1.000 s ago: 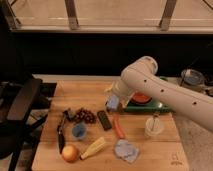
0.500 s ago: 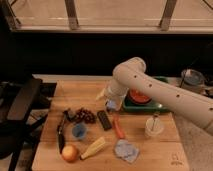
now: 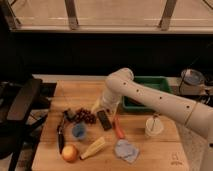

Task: Place eraser in tray

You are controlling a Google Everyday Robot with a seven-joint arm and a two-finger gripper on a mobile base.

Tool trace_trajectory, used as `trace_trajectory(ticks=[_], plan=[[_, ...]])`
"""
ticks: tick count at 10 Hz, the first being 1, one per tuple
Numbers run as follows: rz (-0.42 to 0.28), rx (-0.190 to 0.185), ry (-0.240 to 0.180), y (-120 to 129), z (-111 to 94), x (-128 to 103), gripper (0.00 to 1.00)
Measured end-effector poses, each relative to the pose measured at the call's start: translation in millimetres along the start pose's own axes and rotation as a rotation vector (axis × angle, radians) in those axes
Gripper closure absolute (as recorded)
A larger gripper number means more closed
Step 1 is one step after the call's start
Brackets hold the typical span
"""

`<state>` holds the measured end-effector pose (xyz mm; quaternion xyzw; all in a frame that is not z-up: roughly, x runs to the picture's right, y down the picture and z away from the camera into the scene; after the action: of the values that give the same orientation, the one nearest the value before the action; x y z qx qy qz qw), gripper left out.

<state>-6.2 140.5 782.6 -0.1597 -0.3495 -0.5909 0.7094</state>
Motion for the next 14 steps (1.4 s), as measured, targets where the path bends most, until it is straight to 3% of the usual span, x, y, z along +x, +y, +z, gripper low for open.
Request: trace_trajectory(ticks=[3,11,14], plan=[[0.058,-0.013,-0.013,17.3,29.9,5.2,0.3],[0.088,-0.008,-0.053,18.4,53.8,11.4,0.3],[0.091,-0.005,-0.093,15.8,68.1,7.2,0.32]])
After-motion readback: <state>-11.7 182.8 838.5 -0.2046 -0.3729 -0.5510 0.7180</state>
